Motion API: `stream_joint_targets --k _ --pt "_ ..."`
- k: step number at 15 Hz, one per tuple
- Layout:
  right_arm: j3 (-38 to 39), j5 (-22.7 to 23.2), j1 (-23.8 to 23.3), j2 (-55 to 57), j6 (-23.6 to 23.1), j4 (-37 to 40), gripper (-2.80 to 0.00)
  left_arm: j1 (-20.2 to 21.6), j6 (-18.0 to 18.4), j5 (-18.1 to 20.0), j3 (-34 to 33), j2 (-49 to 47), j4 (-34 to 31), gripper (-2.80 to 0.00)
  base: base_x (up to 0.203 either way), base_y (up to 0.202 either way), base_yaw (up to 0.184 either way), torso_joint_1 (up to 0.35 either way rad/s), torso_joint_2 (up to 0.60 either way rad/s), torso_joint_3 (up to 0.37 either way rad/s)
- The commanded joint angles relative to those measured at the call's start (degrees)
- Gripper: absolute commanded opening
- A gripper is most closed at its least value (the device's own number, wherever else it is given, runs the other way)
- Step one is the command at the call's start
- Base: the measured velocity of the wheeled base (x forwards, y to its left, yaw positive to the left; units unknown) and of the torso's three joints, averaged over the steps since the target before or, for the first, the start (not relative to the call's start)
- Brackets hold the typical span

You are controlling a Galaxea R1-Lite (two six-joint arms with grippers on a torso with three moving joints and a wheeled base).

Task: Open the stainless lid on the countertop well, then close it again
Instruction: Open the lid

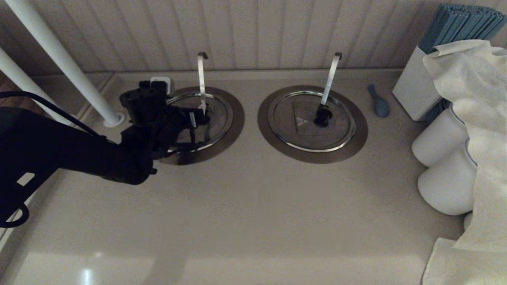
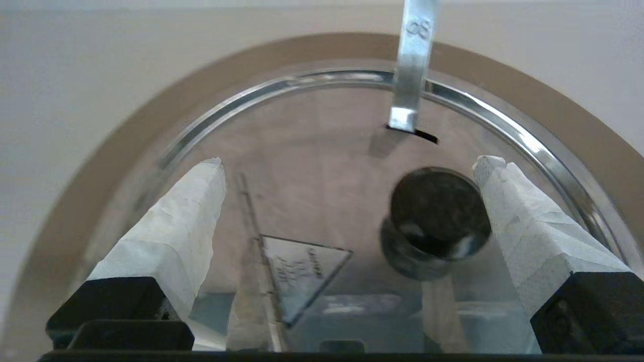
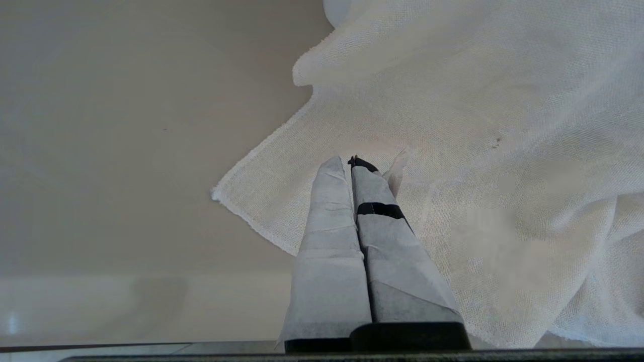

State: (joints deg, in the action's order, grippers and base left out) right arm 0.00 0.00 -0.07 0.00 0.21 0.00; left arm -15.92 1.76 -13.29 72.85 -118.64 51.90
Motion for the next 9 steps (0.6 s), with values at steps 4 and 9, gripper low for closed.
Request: stream_joint_targets --k 4,9 --pt "0.0 0.0 0.0 0.01 0.06 0.0 -2.8 -1.11 -0.08 0.11 -0.65 -0.42 0.04 0.0 0.0 0.0 0.0 0.0 0.0 0.0" --pt "0.0 0.0 -0.01 0.05 0.06 0.0 -2.8 -3.02 0.0 -0.07 -2.1 -0.11 0.05 0.0 0.0 0.0 0.0 0.0 0.0 0.0"
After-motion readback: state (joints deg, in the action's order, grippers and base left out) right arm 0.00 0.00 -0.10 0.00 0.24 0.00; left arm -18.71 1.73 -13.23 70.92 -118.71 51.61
